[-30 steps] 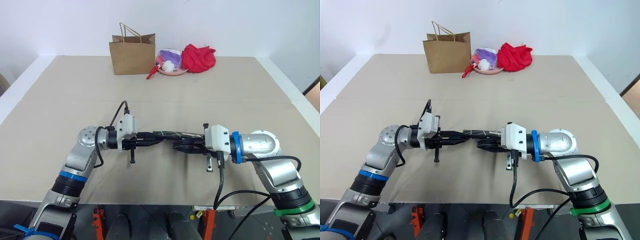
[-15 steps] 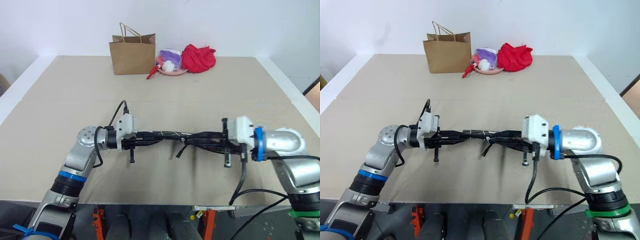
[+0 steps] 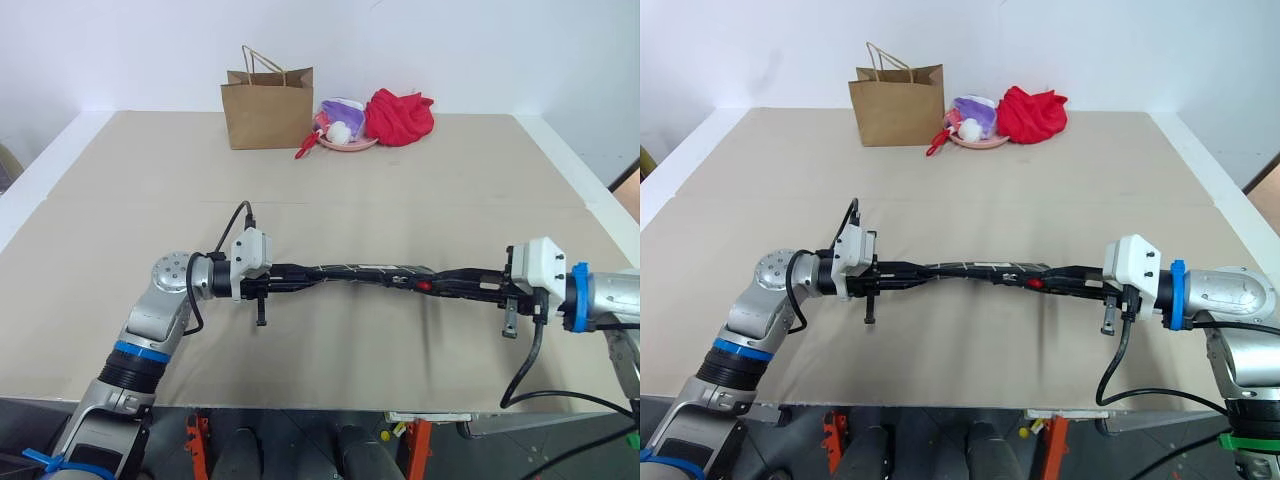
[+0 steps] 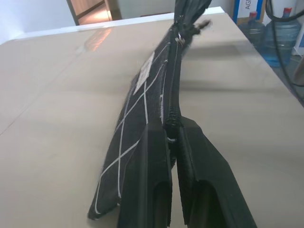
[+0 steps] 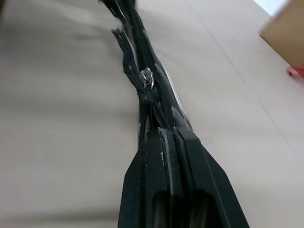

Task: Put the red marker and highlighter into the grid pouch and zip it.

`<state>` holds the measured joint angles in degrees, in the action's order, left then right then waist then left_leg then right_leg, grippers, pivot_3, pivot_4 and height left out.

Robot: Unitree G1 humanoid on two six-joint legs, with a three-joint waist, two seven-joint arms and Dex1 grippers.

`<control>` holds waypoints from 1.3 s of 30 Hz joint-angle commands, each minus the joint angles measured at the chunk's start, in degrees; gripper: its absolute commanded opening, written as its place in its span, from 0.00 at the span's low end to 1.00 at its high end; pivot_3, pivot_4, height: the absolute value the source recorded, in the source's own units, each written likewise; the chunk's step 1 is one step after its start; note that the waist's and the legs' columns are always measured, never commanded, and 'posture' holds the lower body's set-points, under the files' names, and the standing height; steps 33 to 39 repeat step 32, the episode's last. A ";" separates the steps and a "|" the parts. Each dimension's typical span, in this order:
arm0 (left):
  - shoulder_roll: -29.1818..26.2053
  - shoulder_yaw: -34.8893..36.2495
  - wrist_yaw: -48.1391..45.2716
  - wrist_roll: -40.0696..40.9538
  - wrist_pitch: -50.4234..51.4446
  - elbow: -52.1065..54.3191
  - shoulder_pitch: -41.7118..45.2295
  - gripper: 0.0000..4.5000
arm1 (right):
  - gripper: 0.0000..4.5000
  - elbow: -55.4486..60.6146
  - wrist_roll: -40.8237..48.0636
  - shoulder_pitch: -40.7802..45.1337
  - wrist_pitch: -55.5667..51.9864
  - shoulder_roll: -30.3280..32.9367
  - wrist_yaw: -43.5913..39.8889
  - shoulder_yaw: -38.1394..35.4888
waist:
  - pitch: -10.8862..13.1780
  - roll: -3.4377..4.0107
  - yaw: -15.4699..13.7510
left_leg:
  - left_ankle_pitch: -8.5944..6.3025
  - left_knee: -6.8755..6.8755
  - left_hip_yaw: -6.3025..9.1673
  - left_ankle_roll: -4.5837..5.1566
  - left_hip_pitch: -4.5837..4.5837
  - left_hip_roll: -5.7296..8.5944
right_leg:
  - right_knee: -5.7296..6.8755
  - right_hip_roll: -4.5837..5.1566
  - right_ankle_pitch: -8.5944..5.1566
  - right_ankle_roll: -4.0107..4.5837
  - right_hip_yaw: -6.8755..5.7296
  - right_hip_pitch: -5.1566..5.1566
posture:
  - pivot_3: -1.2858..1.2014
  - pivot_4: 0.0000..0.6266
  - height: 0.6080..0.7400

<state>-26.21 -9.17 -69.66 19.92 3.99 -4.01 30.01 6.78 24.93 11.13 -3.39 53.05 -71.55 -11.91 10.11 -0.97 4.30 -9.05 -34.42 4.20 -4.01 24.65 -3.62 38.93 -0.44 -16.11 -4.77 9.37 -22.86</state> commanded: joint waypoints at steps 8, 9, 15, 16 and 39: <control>-2.67 1.71 -0.64 -2.04 -5.13 -3.36 1.24 0.00 | 0.02 -12.49 -3.72 -4.06 8.86 5.28 -1.81 -7.51 | 0.00 0.00 0.09 | 0.00 -0.02 0.00 0.00 -0.05 0.00 | 0.00 0.01 0.01 0.00 0.01 0.06 | 0.52 0.24 1.00; -2.91 1.66 -0.92 -2.22 -5.70 -3.75 1.29 0.00 | 0.02 -13.25 -3.89 -4.31 9.45 5.40 -1.78 -7.68 | 0.00 0.00 0.13 | 0.00 -0.01 0.00 0.00 -0.06 0.00 | 0.00 0.01 0.01 0.01 0.01 0.07 | 0.52 0.24 1.00; -4.11 0.82 -3.84 -1.13 -3.90 -2.92 0.74 0.00 | 0.02 -10.49 -0.76 -4.67 5.15 4.67 -0.96 -7.08 | 0.00 0.01 0.17 | 0.00 -0.01 -0.01 0.00 -0.06 0.00 | 0.00 0.00 0.00 0.01 0.01 0.07 | 0.52 0.24 1.00; -4.68 0.69 -4.02 -0.54 -0.93 -2.33 0.71 0.00 | 0.02 -9.09 0.97 -4.38 1.66 4.53 -0.44 -6.80 | 0.00 0.01 0.18 | 0.00 -0.01 0.00 0.00 -0.06 0.00 | 0.00 0.00 0.01 0.01 0.01 0.07 | 0.52 0.24 1.00; -8.09 11.26 12.95 0.75 14.51 2.69 -4.40 0.99 | 1.00 -3.83 8.14 0.88 -17.03 -6.43 9.34 -1.87 | 0.00 0.00 0.28 | -0.01 0.01 0.01 0.00 -0.06 -0.01 | 0.03 0.00 -0.03 0.00 0.01 0.06 | 0.52 0.24 1.00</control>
